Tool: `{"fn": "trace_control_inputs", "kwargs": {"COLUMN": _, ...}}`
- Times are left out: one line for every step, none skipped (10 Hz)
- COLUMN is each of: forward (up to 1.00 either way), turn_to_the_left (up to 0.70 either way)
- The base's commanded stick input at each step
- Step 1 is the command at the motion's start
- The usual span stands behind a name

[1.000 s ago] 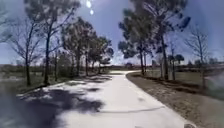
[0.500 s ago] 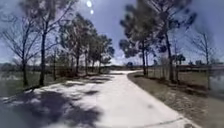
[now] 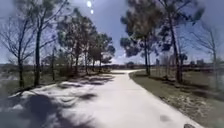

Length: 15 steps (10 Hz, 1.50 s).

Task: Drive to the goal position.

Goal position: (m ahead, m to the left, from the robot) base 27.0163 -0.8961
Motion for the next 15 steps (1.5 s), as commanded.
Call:
{"fn": "trace_control_inputs", "kwargs": {"forward": 0.85, "turn_to_the_left": 0.00}}
{"fn": "trace_control_inputs", "kwargs": {"forward": 0.85, "turn_to_the_left": 0.00}}
{"fn": "trace_control_inputs", "kwargs": {"forward": 0.85, "turn_to_the_left": 0.00}}
{"fn": "trace_control_inputs", "kwargs": {"forward": 0.85, "turn_to_the_left": 0.00}}
{"fn": "trace_control_inputs", "kwargs": {"forward": 0.85, "turn_to_the_left": 0.00}}
{"fn": "trace_control_inputs", "kwargs": {"forward": 0.85, "turn_to_the_left": 0.00}}
{"fn": "trace_control_inputs", "kwargs": {"forward": 0.85, "turn_to_the_left": 0.00}}
{"fn": "trace_control_inputs", "kwargs": {"forward": 0.85, "turn_to_the_left": 0.00}}
{"fn": "trace_control_inputs", "kwargs": {"forward": 0.85, "turn_to_the_left": 0.00}}
{"fn": "trace_control_inputs", "kwargs": {"forward": 0.85, "turn_to_the_left": 0.00}}
{"fn": "trace_control_inputs", "kwargs": {"forward": 0.85, "turn_to_the_left": 0.00}}
{"fn": "trace_control_inputs", "kwargs": {"forward": 0.85, "turn_to_the_left": 0.00}}
{"fn": "trace_control_inputs", "kwargs": {"forward": 0.85, "turn_to_the_left": 0.00}}
{"fn": "trace_control_inputs", "kwargs": {"forward": 0.85, "turn_to_the_left": -0.09}}
{"fn": "trace_control_inputs", "kwargs": {"forward": 0.85, "turn_to_the_left": -0.34}}
